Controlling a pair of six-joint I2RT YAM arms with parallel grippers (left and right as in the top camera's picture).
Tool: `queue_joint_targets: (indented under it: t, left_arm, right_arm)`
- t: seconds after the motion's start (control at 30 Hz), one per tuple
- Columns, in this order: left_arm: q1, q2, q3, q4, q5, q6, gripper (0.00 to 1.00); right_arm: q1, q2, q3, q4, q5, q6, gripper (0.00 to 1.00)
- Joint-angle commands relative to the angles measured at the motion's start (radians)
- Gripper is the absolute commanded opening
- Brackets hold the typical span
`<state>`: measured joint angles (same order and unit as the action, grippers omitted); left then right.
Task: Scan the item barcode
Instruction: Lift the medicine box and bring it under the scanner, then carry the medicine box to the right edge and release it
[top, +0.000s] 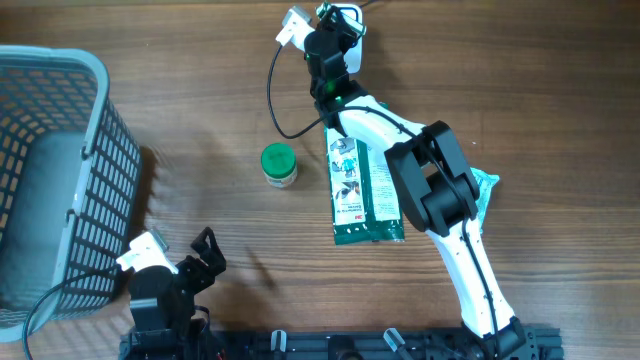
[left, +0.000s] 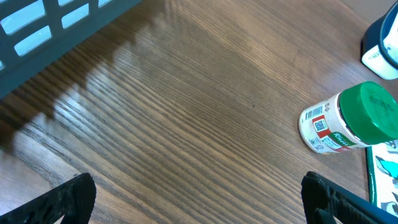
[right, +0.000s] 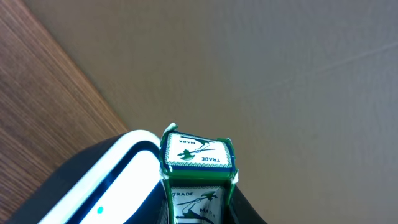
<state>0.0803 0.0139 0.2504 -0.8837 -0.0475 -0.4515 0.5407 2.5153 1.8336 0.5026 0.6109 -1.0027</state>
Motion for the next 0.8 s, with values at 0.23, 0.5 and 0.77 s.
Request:
queue_joint_targets:
  t: [0.23, 0.5, 0.77]
  left_arm:
    - [-0.005, -0.007, -0.004, 0.0, -0.002, -0.005, 1.0]
    - [-0.005, -0.007, -0.004, 0.0, -0.002, -0.005, 1.0]
    - [-0.005, -0.007, -0.004, 0.0, -0.002, -0.005, 1.0]
  right_arm:
    - [-0.072, -0.019, 0.035, 0.129, 0.319, -0.004, 0.13]
    - [-0.505, -0.039, 0.03, -0.142, 0.638, 0.208, 0.12]
    - [-0.911, -0.039, 0.03, -0.855, 0.376, 0.837, 0.17]
